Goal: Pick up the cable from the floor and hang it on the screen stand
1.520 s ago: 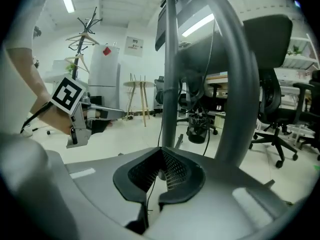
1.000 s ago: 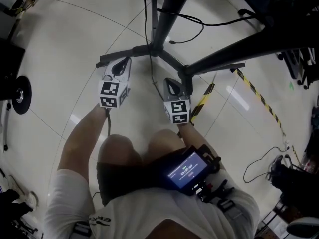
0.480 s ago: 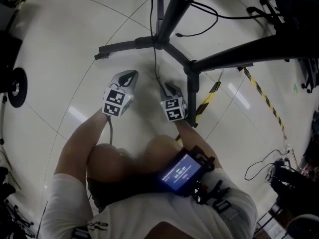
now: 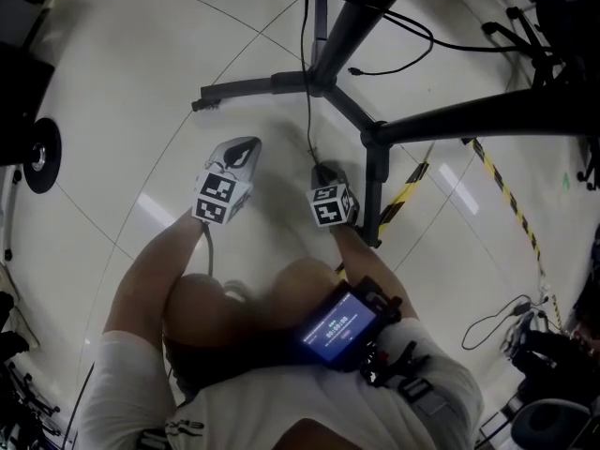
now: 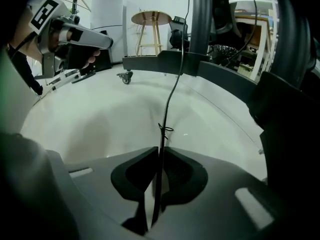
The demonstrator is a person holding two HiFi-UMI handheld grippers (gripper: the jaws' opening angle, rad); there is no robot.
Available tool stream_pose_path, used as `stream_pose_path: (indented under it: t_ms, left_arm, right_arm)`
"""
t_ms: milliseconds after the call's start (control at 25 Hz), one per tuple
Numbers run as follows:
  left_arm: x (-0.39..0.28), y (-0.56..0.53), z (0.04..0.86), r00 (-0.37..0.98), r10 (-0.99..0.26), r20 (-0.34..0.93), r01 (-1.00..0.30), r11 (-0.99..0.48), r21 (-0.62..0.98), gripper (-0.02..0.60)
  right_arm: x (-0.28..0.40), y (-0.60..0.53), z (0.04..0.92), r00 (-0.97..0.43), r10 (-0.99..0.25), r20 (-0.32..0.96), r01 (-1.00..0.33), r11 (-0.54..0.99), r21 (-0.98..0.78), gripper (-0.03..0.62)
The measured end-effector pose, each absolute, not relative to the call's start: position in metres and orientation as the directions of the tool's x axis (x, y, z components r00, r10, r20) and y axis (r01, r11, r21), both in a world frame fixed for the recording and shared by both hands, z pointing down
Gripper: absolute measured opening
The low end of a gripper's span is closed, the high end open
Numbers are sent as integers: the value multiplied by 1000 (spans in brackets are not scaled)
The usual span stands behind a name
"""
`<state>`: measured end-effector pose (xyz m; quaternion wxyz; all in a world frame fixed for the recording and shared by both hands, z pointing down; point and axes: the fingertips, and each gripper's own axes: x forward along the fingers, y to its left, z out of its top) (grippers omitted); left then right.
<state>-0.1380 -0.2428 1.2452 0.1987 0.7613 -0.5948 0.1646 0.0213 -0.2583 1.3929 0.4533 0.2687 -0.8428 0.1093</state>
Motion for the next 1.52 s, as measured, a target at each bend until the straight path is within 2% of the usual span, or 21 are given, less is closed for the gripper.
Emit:
stream_pose_path:
  t_ms: [200,400,560,920,1200,1520]
  left_arm:
    - [-142,-244,1248,233,-839,491,-972,-212,98,3]
    - [-141,-246,1247,234,-841,488,-972,-216,93,3]
    - [-144,-245,1247,230,-844,484,-973,-210,96,3]
    - [-153,-241,1252,221,-847,483,-975,-198,98,3]
    - [-152,-248,1242,236,-852,467,-971,-230,72,3]
    - [-156,-248,1187,226,-873,432,-973,-220,63,3]
  right_arm:
    - [16,-256,1387,-460,-344,819,-555,831,37,37]
    - [1,-246,1371,-507,-330,796,-526,850,17,34]
    - [-1,-244,1377,-498,-326,804,-486,872,52,35]
    - [-3,-238,1376,-497,-311,810,-484,874,39,33]
    - [-31,-233,1322,-602,-293,743,-425,905,12,29]
    - [-55,-232,1218,-686,-296,665,-388,921,10,26]
